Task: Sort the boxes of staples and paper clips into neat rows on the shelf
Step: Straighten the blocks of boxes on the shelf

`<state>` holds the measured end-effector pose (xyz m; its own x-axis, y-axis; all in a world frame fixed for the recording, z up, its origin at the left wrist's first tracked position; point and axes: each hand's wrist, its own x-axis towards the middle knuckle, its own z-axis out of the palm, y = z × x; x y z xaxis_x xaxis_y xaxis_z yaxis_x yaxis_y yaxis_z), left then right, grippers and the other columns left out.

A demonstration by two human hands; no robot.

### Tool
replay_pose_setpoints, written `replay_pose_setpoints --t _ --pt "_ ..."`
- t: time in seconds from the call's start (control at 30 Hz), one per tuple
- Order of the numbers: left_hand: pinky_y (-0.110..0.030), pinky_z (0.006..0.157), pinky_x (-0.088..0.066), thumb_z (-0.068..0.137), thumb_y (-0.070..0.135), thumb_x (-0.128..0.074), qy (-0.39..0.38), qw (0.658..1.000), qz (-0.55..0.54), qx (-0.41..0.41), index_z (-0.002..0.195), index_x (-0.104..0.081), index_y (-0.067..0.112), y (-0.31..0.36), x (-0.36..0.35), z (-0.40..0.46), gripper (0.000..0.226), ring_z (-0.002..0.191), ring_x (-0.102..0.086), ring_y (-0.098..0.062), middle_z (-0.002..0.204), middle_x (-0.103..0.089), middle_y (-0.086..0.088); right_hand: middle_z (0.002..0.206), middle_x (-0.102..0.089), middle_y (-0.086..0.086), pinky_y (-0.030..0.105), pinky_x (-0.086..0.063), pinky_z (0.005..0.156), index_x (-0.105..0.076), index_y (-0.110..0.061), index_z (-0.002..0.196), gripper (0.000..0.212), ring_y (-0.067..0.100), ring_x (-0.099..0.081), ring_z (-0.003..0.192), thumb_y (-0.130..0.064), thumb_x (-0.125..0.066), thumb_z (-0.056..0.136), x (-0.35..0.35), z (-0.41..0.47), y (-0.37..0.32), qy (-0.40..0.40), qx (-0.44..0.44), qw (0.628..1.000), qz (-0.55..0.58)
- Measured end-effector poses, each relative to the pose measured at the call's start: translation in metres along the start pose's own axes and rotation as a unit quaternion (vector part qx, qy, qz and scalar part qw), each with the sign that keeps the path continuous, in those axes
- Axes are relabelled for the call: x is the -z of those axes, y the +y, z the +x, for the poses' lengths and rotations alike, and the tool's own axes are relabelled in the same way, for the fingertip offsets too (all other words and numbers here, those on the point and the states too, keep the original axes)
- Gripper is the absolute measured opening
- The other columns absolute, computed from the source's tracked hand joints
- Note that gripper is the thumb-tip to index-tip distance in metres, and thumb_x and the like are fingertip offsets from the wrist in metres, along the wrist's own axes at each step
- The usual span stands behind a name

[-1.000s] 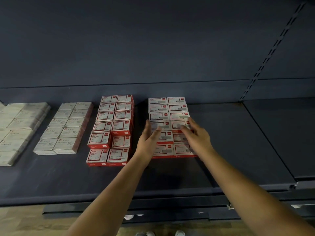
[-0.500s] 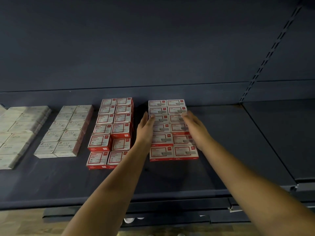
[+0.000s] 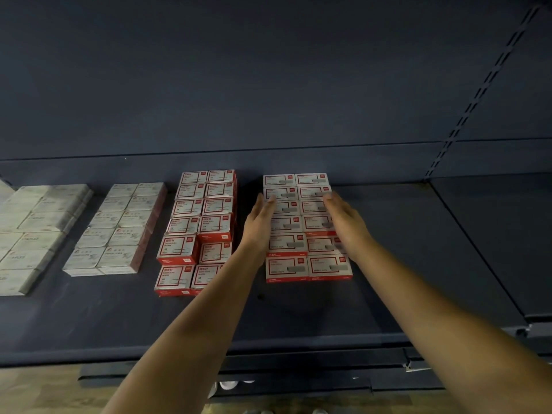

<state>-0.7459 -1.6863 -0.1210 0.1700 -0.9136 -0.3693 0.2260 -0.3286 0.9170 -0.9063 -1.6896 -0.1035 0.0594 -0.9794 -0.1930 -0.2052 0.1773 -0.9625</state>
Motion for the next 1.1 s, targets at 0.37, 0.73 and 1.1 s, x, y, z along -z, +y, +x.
replay_pose_setpoints --t 0.37,0.73,1.1 --pt "-0.045 0.095 -0.046 0.065 0.073 -0.056 0.017 0.999 0.033 0.019 0.135 -0.046 0.028 0.01 0.001 0.028 0.084 0.108 -0.059 -0.022 0.126 -0.058 0.0 0.096 -0.064 -0.004 0.028 -0.047 0.063 -0.056 -0.029 0.113 0.042 0.014 -0.063 0.083 -0.057 -0.034 0.092 -0.003 0.026 -0.012 0.032 -0.06 0.997 0.045" --pt "-0.044 0.106 -0.032 0.09 0.058 -0.04 0.003 0.992 0.128 0.004 0.135 -0.046 0.023 0.026 0.001 0.017 0.057 0.122 -0.047 -0.025 0.133 -0.051 -0.002 0.097 -0.063 -0.003 0.026 -0.047 0.061 -0.056 -0.029 0.111 0.04 0.01 -0.061 0.08 -0.058 -0.037 0.09 -0.004 0.029 -0.007 0.03 -0.058 0.995 0.07" --pt "-0.034 0.087 -0.033 0.093 0.055 -0.037 0.006 0.989 0.146 0.0 0.134 -0.045 0.022 0.026 -0.004 0.015 0.054 0.11 -0.049 -0.019 0.125 -0.052 0.0 0.094 -0.064 -0.003 0.026 -0.047 0.059 -0.056 -0.03 0.102 0.032 0.012 -0.063 0.08 -0.055 -0.039 0.091 -0.001 0.028 -0.007 0.015 -0.047 0.997 0.065"
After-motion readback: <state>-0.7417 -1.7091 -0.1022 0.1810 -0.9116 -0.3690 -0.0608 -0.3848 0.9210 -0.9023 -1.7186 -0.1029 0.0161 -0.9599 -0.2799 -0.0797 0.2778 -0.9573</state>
